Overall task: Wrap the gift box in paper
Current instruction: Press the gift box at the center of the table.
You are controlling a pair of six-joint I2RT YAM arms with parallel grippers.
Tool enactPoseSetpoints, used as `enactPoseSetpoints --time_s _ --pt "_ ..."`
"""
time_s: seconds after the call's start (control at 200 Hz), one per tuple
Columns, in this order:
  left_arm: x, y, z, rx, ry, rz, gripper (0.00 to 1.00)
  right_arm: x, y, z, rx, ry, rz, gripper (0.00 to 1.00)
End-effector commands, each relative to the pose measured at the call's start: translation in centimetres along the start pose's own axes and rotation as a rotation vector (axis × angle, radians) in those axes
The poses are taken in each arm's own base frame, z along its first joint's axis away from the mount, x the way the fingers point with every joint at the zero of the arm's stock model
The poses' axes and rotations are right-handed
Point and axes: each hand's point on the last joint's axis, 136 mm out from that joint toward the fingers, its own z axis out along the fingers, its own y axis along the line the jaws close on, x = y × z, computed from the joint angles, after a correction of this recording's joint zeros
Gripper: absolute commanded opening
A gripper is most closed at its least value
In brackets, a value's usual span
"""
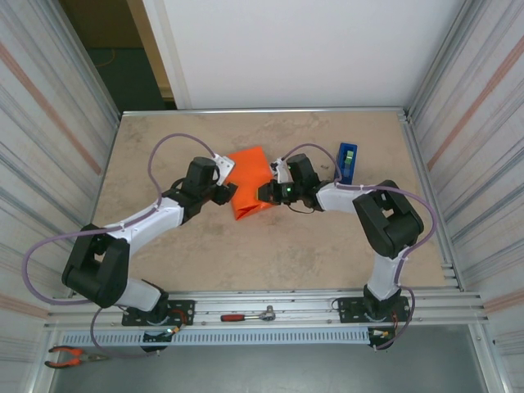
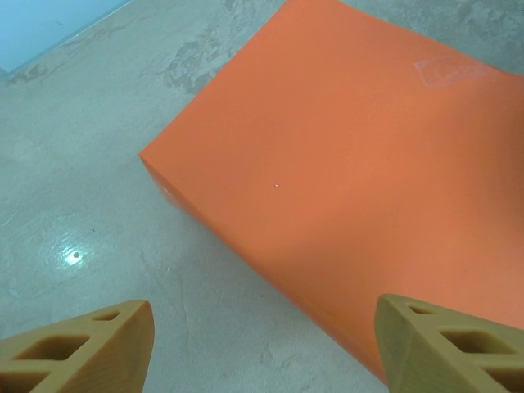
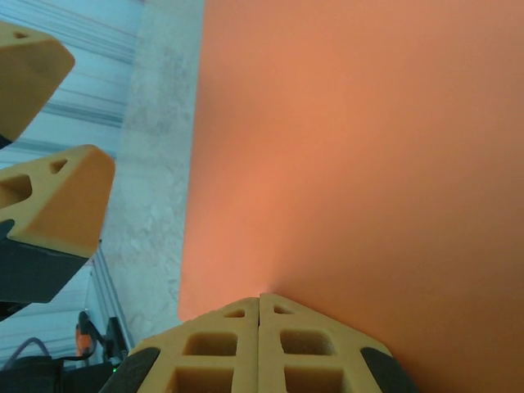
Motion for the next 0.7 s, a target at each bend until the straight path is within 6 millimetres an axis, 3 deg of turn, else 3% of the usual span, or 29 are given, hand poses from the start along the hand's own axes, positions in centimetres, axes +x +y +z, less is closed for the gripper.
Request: enactPoseSetpoints --time_s 0.0,0.281,0.501,0.691 --pt "-0.9 1.0 -0.7 -0.039 -0.042 -0.037 0.73 0.9 0.0 0.2 0.009 0.055 -0.006 0.00" --pt "-0.5 1.1 -0.3 -0.044 -0.031 -0.062 0.78 0.0 2.9 -3.2 -0.005 -0.023 -0.056 0.00" --pt "-0.2 1.9 0.1 -0.061 -0.015 -0.120 0.86 3.0 1.8 -4.0 0.025 0.010 -0.035 0.00" --pt "0.2 2.5 0.6 -0.050 0.002 -0.185 0.93 5.3 0.4 -3.1 0.048 0.048 -0.013 0.00"
